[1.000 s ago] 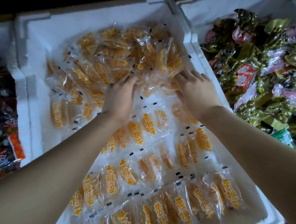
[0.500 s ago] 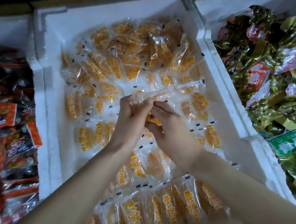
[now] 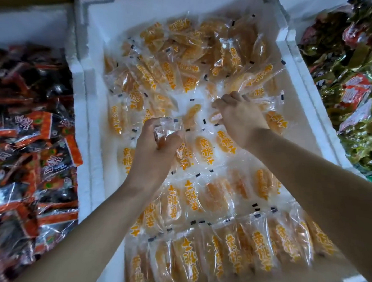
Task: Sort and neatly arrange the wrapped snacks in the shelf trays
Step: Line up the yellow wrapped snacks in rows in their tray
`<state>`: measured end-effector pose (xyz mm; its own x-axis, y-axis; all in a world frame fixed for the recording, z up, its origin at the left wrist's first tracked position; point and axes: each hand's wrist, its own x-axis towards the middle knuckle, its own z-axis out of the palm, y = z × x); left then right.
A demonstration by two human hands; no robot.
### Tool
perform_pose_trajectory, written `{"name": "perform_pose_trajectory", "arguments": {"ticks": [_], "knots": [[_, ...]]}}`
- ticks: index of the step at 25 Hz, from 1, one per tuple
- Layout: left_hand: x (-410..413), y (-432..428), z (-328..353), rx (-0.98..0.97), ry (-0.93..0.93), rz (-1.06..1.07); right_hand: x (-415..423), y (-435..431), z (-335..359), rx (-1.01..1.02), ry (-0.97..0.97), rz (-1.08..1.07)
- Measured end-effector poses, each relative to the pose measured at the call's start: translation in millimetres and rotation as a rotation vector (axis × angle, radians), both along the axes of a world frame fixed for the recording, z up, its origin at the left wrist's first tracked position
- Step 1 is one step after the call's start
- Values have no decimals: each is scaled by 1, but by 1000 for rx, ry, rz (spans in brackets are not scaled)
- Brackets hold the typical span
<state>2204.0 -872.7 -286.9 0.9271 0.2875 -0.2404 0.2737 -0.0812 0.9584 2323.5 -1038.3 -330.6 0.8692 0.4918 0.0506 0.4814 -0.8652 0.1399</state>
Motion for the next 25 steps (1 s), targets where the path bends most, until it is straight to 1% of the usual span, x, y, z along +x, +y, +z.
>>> {"name": "perform_pose_trajectory", "arguments": {"ticks": [2,3,4,5,6,7,8,9,10,12,14,16,18,22,25], "knots": [[-4,4,1,2,-26,15,2,3,10,-60,-78,-15],[-5,7,2,15,-42,25,0,2,16,-15,-112,-42],[-8,10,2,28,-52,35,-6,1,22,94,-142,-74],[-11,13,3,42,-56,46,-17,0,28,263,-157,-105],[-15,16,3,53,-53,57,-31,-2,36,465,-122,-138],[-19,19,4,60,-47,71,-49,-2,44,663,-21,-175],[-24,23,4,62,-35,81,-68,0,52,805,126,-213],[-28,26,5,65,-21,88,-87,3,55,873,283,-244],[-32,28,5,70,-12,90,-104,9,54,870,419,-264],[-40,33,7,74,-7,100,-130,23,42,808,585,-276],[-47,37,9,74,-13,113,-147,41,26,780,680,-299],[-52,42,10,82,-34,117,-159,56,13,685,739,-283],[-58,48,9,98,-46,117,-168,63,5,623,727,-271],[-74,54,11,104,-41,97,-168,62,2,661,669,-306],[-83,52,13,84,-29,83,-168,60,6,577,600,-269]]}}
